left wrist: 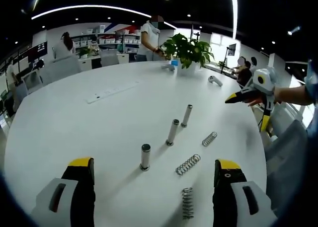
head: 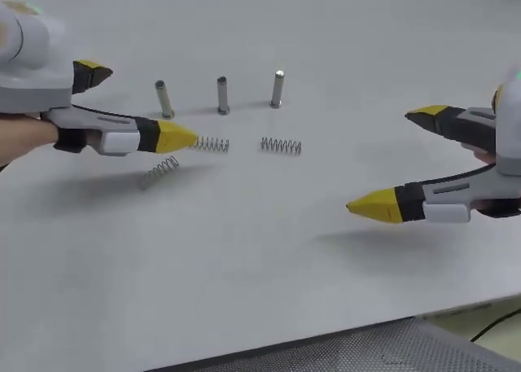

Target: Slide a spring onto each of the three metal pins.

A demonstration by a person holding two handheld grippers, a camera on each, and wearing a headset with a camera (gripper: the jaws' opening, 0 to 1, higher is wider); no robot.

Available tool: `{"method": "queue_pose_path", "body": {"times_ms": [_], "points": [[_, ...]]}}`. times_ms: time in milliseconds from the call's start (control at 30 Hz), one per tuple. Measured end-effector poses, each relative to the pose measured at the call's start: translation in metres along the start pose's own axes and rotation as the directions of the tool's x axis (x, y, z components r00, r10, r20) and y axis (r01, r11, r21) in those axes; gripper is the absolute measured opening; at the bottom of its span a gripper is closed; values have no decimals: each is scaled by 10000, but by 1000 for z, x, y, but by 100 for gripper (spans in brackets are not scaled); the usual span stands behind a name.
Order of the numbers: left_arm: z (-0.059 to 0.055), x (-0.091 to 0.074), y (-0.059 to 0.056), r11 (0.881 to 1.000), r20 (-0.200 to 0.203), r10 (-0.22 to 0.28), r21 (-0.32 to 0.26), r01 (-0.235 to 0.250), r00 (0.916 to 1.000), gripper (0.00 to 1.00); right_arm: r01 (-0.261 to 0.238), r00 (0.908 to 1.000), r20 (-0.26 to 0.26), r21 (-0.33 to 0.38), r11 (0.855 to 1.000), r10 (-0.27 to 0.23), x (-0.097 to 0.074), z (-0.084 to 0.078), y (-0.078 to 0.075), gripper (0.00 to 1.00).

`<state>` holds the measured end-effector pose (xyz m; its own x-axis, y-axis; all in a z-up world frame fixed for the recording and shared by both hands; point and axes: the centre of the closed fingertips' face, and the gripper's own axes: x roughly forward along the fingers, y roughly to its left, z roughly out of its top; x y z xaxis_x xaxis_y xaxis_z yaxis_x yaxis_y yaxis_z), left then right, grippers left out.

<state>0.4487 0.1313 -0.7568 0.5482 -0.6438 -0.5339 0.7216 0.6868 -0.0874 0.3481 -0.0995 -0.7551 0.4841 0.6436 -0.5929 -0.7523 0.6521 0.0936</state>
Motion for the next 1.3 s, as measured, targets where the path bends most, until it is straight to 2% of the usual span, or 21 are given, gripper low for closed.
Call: {"method": "queue_pose_path", "body": {"times_ms": [133, 267, 433, 767, 967, 1300], "points": [[-2, -7, 2, 9998, 203, 68, -194, -64, 9998, 98, 161, 9998, 86, 19, 9999, -161, -2, 3, -4, 100], [-8, -16, 2, 9995, 212, 202, -228, -197, 9996, 98, 295, 9993, 209, 30, 9996, -296, -5, 7, -8, 100], [-12, -30, -1, 9995, 377, 204, -244, -195, 9991, 96, 410, 9985, 350, 27, 9992, -411, -7, 11, -11, 100], [-14, -50, -4, 9990, 599, 377, -272, -361, 9975, 96, 408, 9983, 427, -71, 9991, -405, -9, 16, -9, 100], [-17, -60, -12, 9991, 665, 377, -224, -363, 9971, 95, 464, 9978, 478, -182, 9988, -455, -13, 18, -10, 100], [-27, -74, -29, 9998, 520, 169, 37, -171, 9985, 94, 481, 9978, 459, -276, 9985, -468, -19, 17, -5, 100]]}}
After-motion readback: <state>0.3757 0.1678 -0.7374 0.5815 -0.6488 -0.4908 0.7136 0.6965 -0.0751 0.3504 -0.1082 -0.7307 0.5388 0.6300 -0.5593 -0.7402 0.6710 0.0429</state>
